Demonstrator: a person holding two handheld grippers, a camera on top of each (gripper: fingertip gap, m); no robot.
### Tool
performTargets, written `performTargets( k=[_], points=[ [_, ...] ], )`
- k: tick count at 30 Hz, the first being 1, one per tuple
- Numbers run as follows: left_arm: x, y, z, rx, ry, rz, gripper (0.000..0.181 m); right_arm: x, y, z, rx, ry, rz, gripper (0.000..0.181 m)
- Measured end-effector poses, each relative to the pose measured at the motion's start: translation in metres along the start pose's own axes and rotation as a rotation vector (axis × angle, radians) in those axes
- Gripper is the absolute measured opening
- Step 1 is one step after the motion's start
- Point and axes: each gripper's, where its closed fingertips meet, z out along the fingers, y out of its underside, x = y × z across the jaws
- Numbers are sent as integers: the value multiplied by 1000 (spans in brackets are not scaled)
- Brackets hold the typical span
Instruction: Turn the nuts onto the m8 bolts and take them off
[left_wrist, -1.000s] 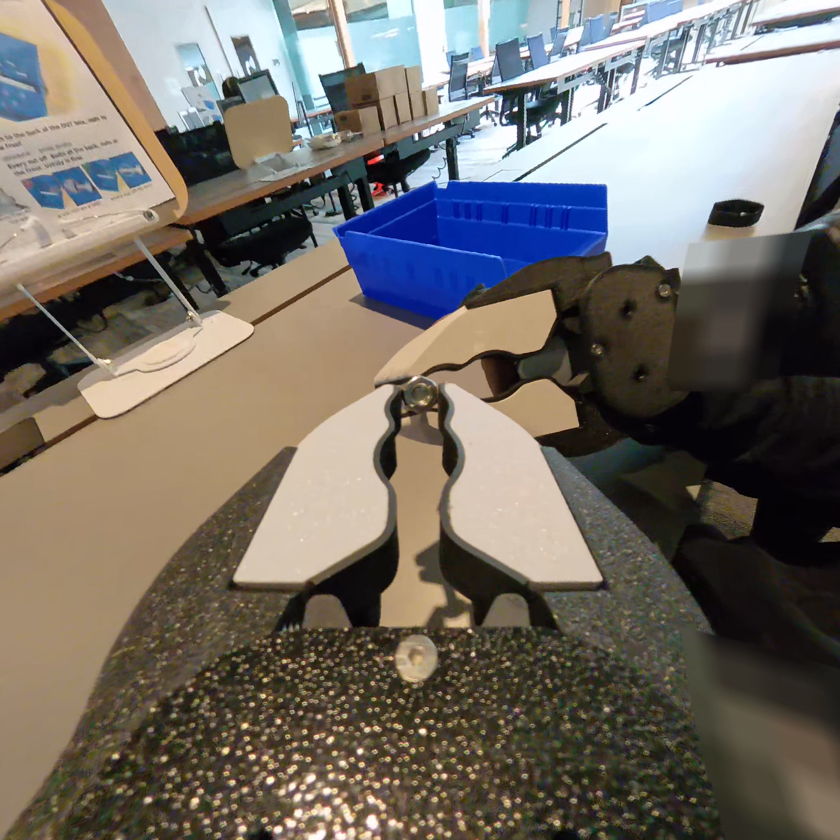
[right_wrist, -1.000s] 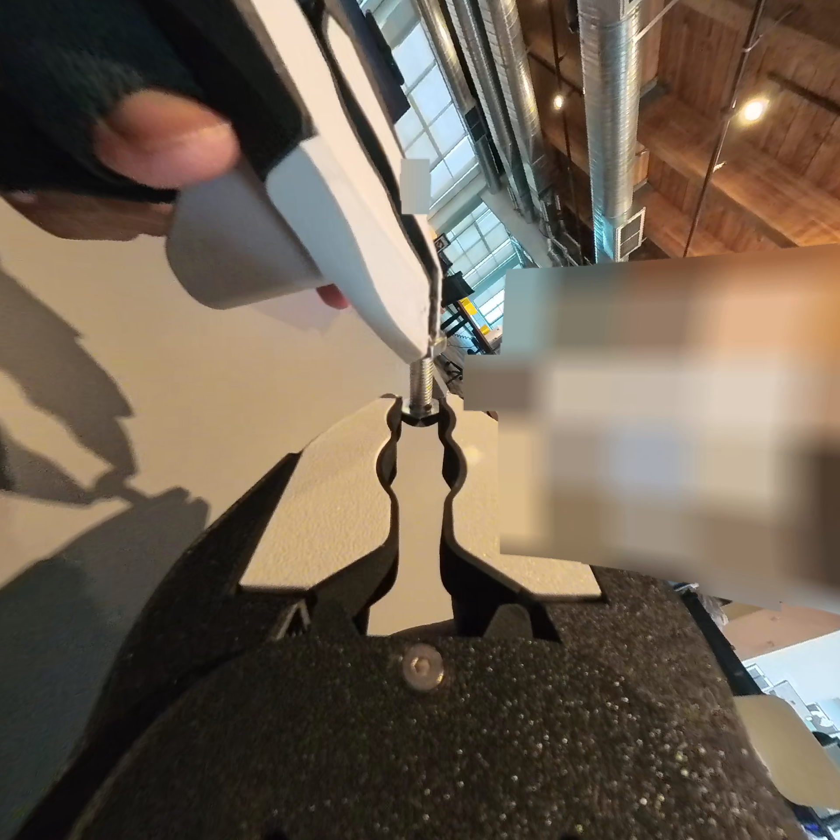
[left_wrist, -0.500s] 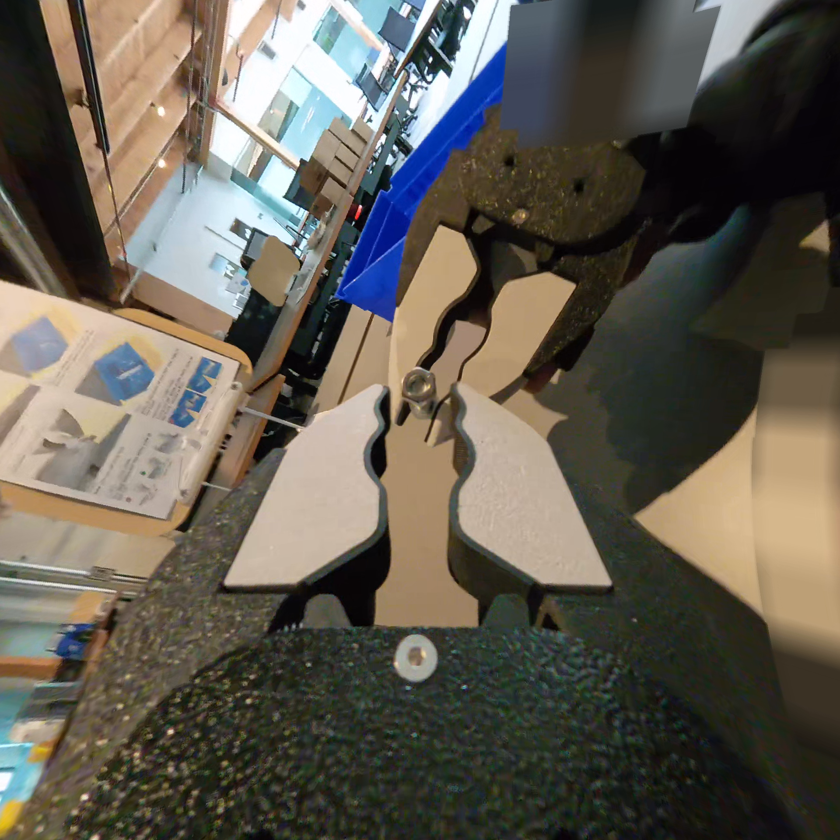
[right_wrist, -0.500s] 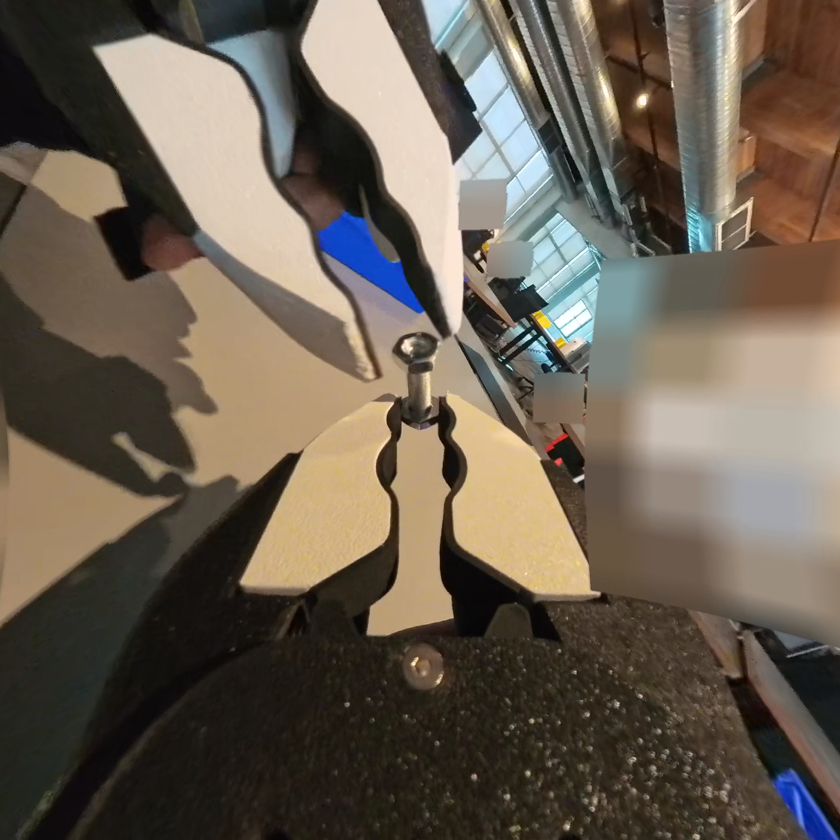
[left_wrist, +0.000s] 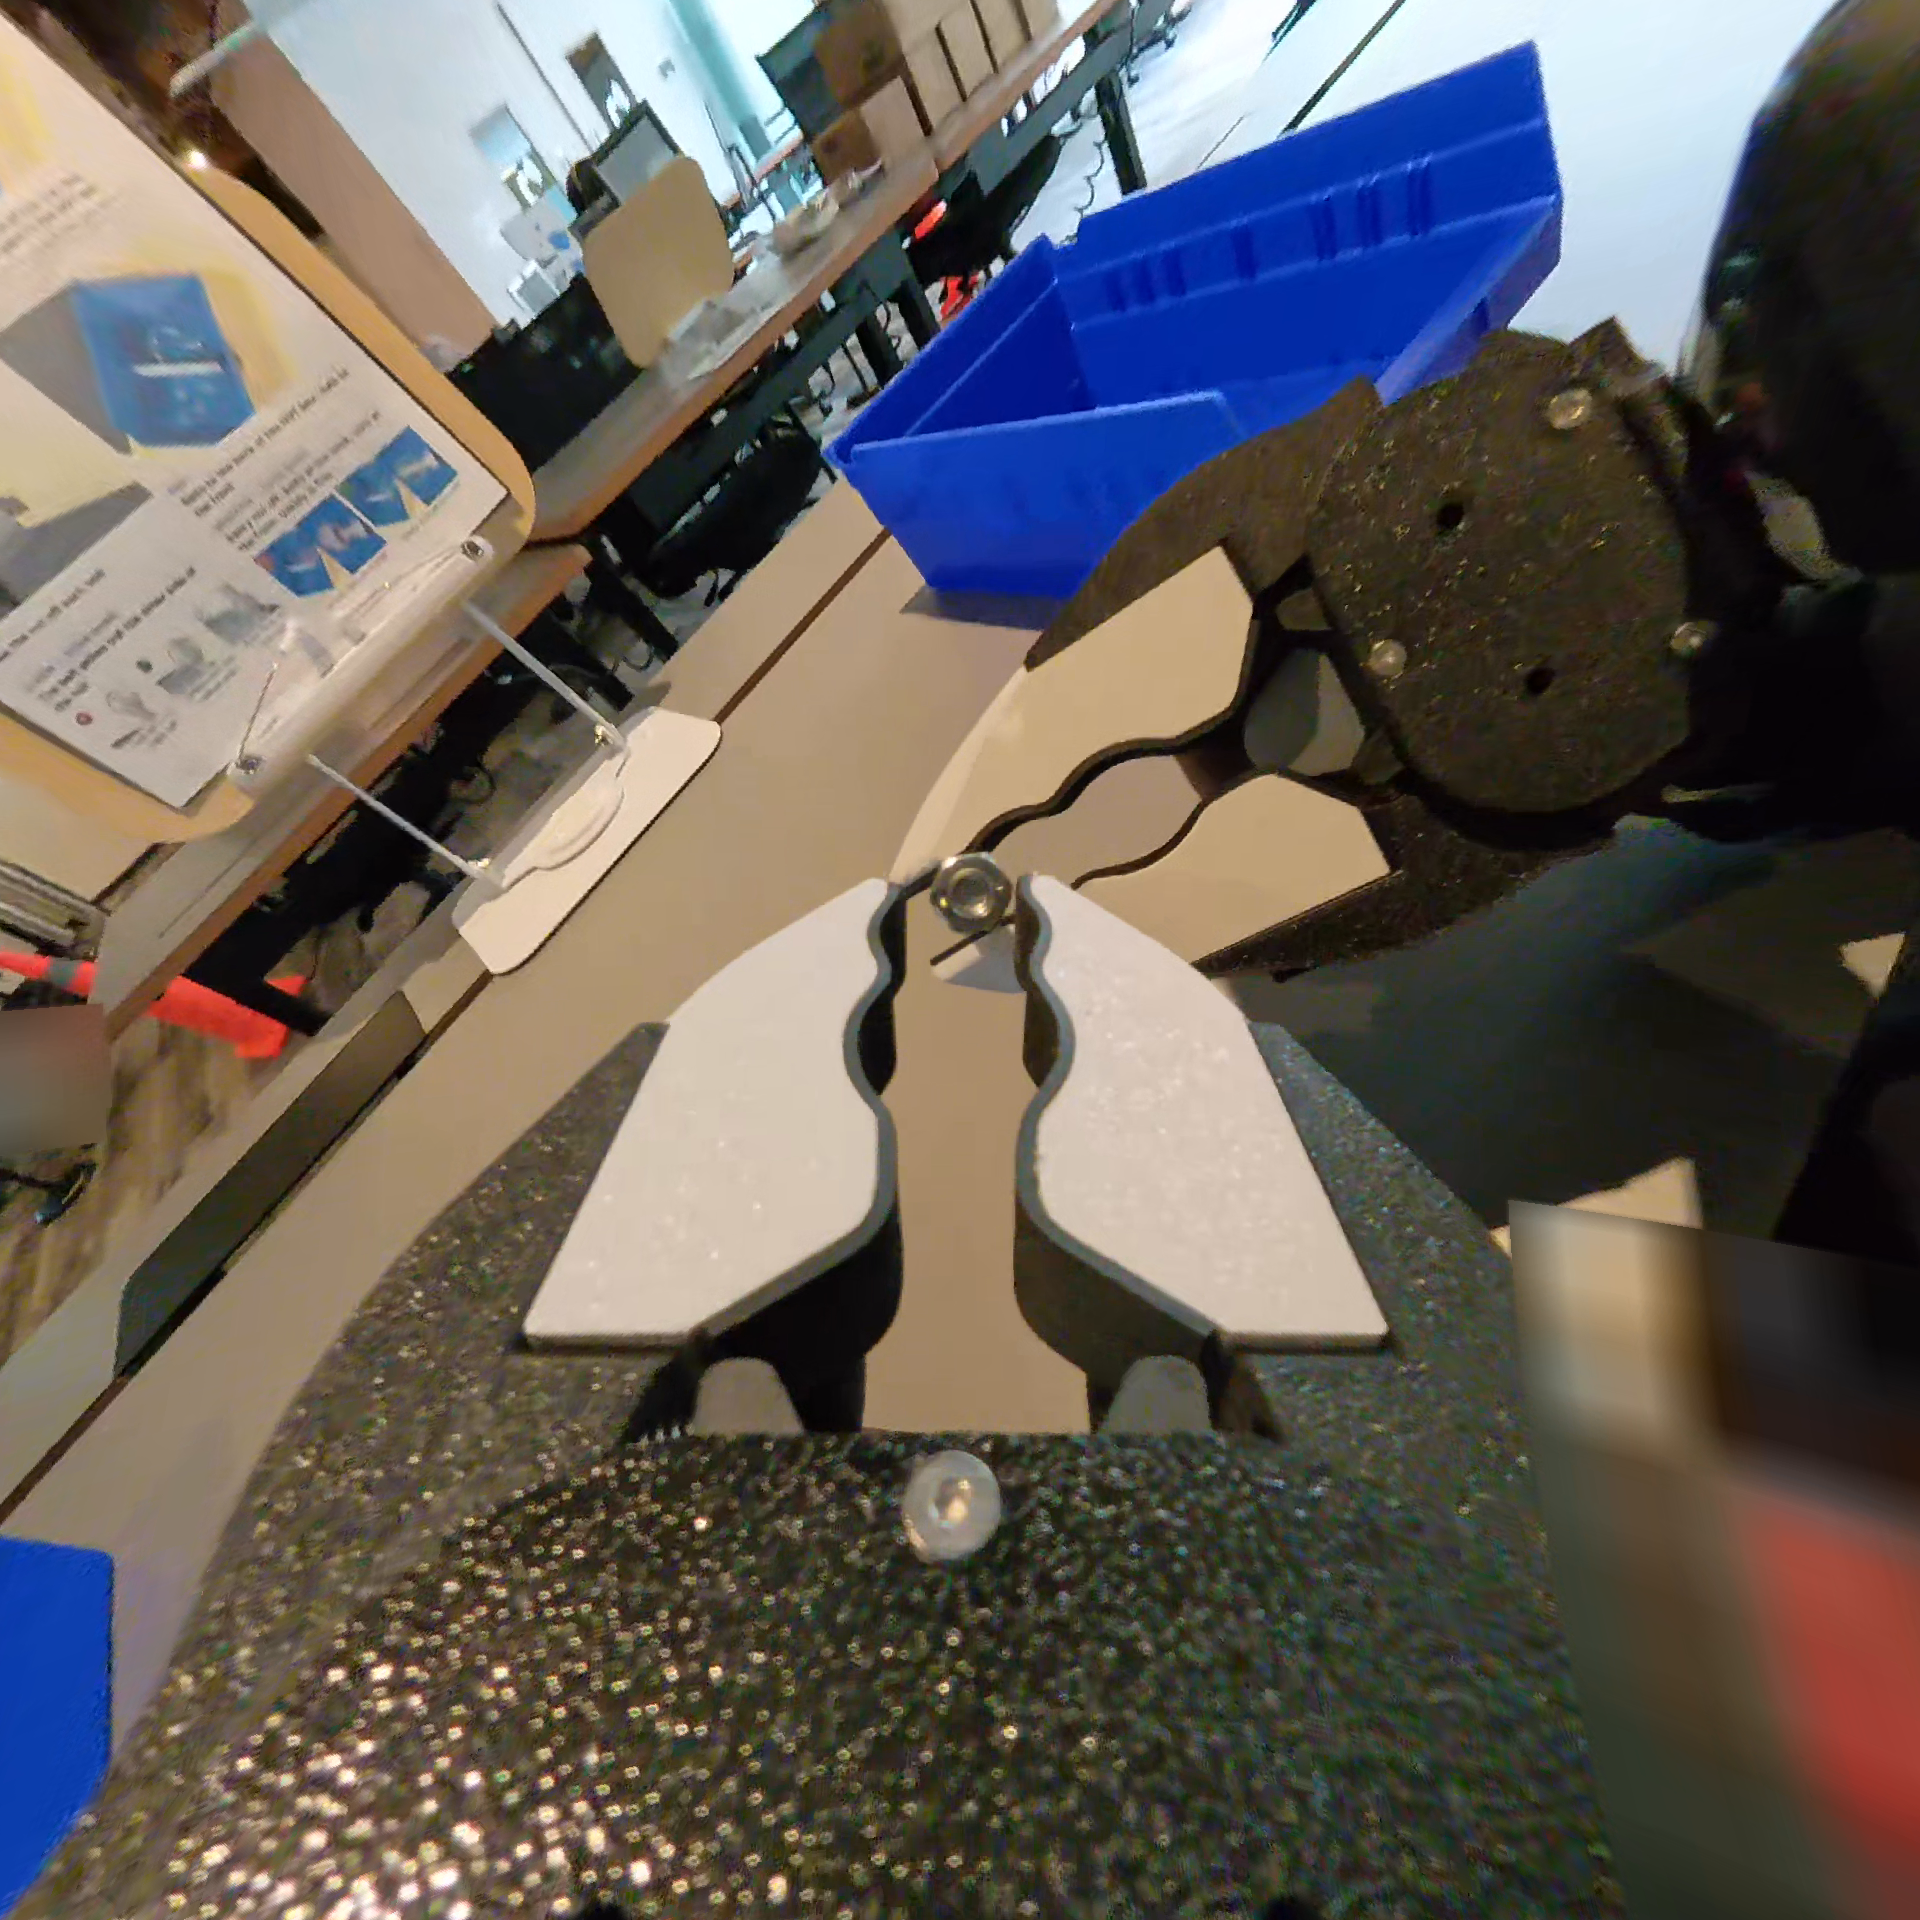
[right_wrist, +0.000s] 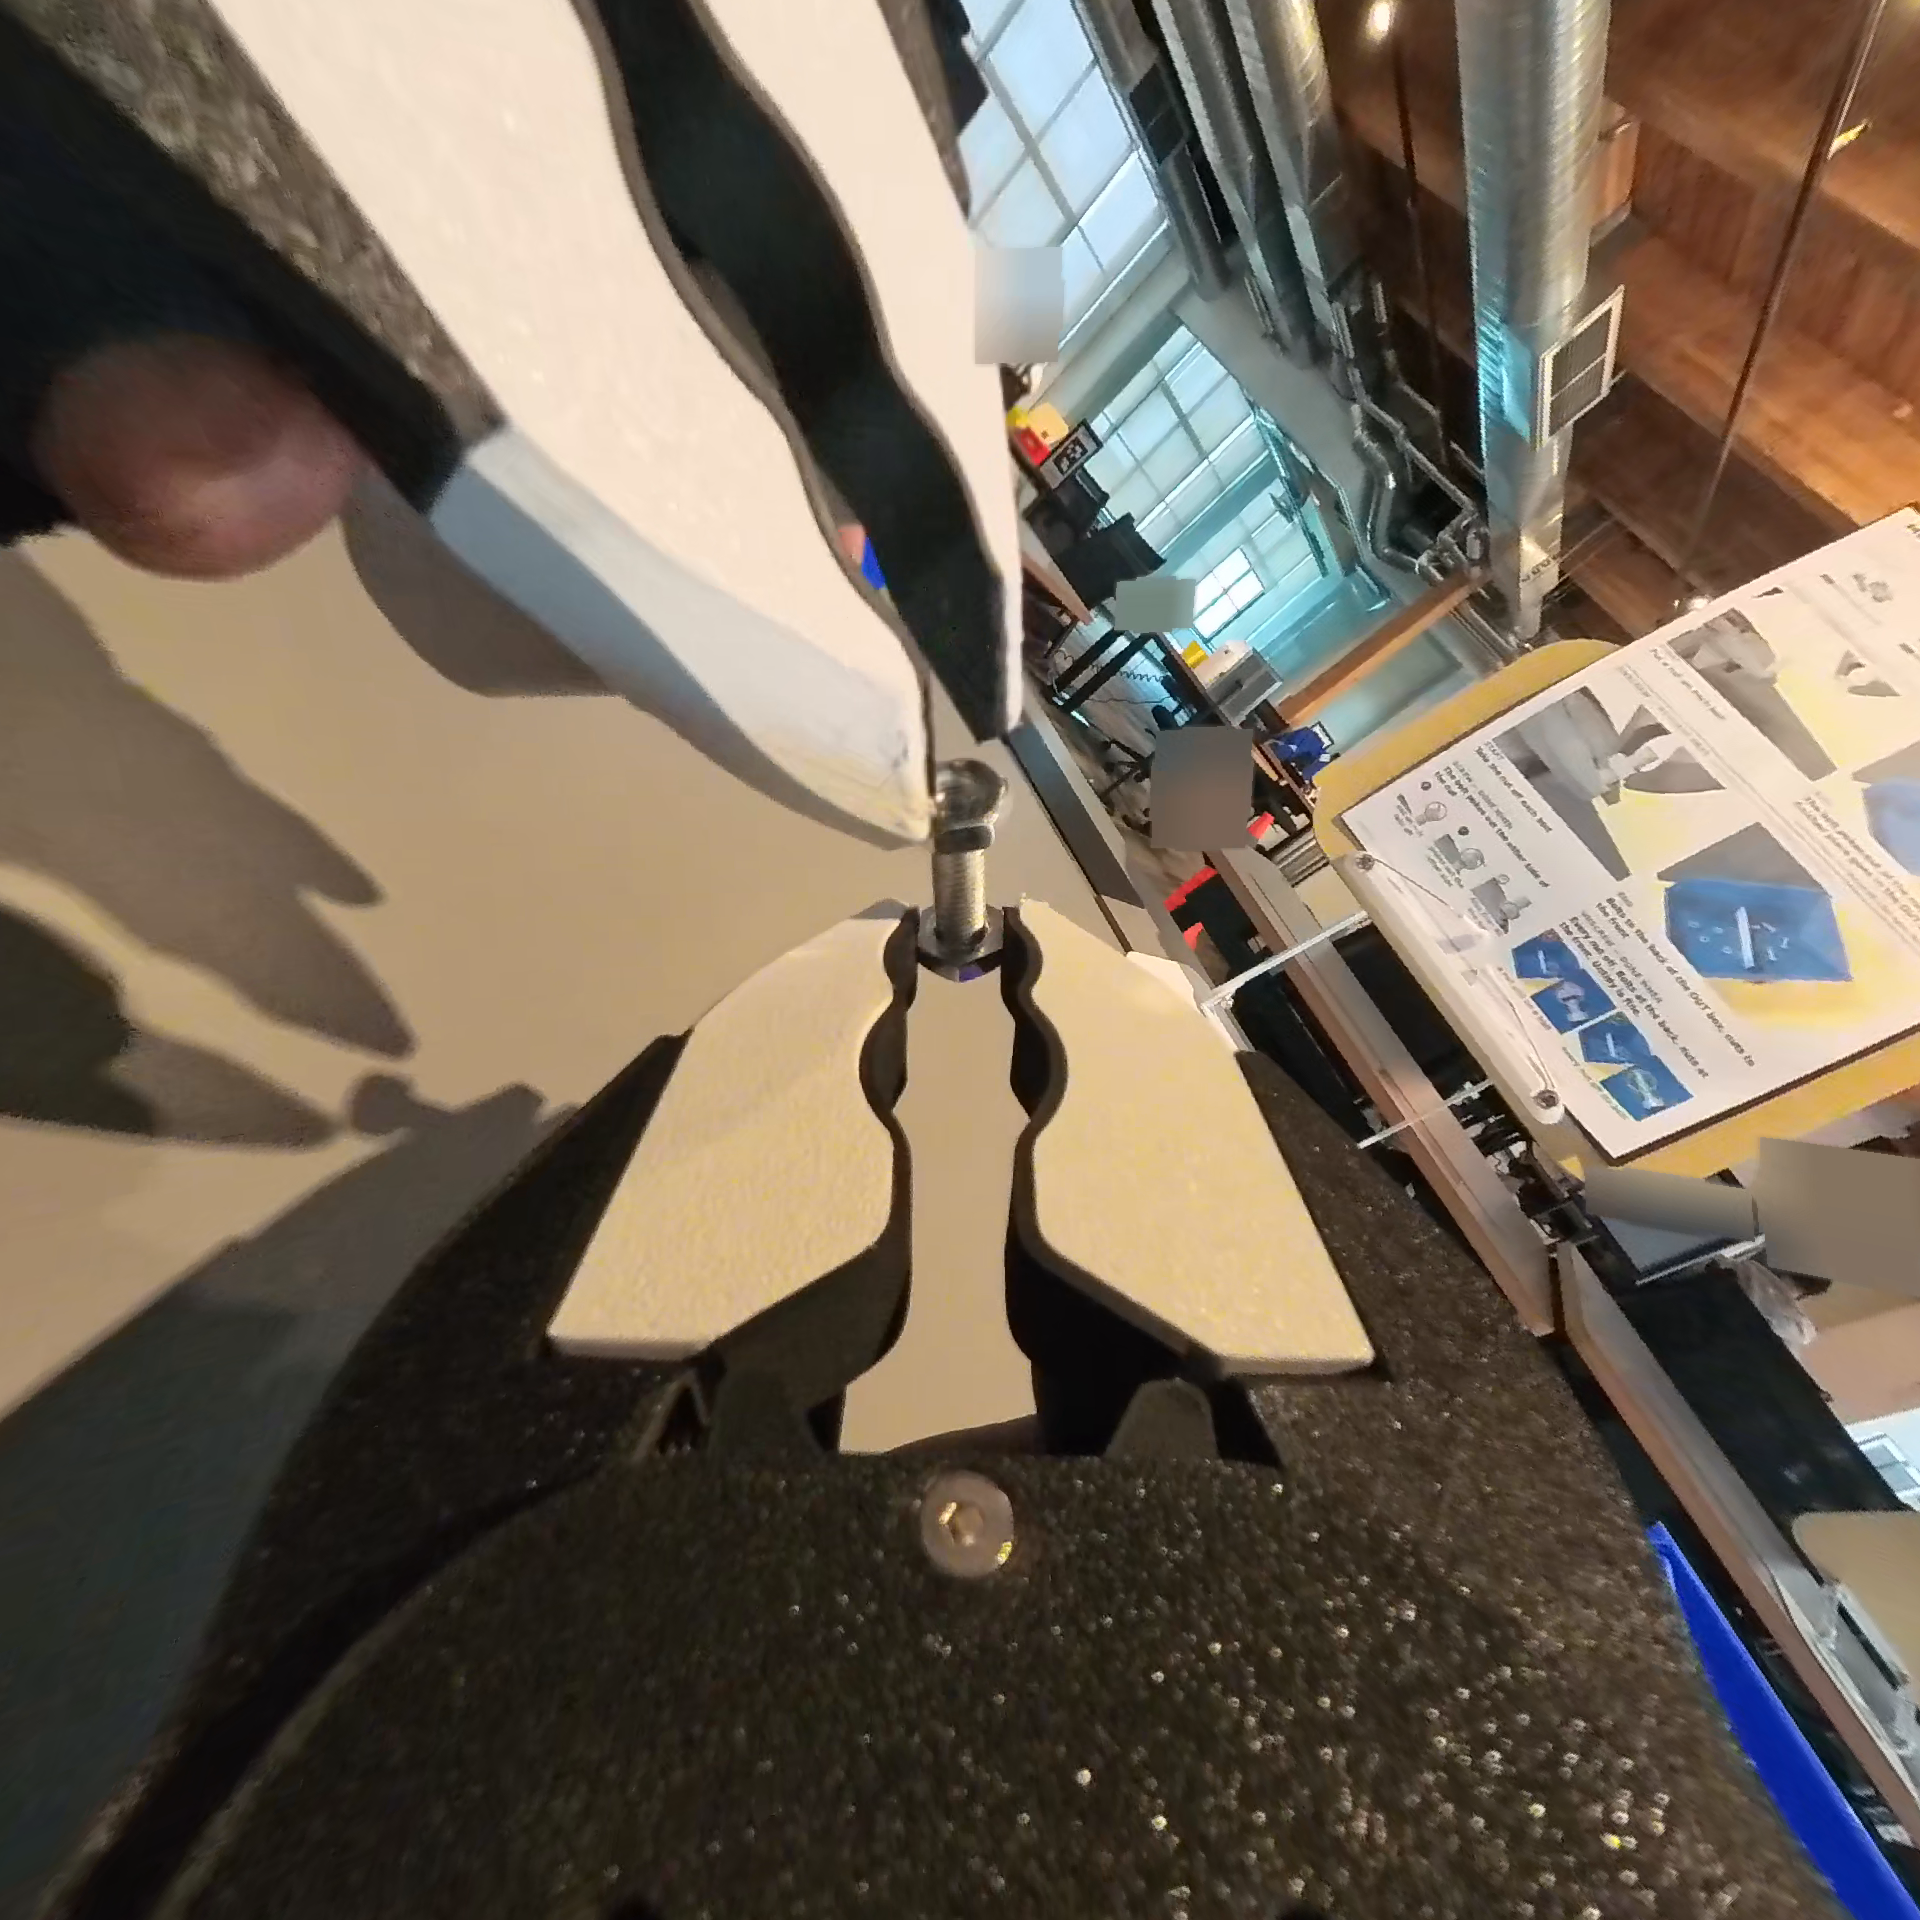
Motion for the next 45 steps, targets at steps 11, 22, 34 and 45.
performTargets(
  k=[11,22,34,45],
  points=[
    [3,6,6,-29,-6,0,16,-3,1,1,-6,-11,-9,15],
    [5,12,-1,121,48,509,17,-17,-2,2,17,-93,-9,15],
    [2,2,3,27,53,-71,25,-4,4,3,-14,-36,30,15],
    [8,15,1,114,118,424,14,-18,2,3,8,-121,25,15]
  ],
)
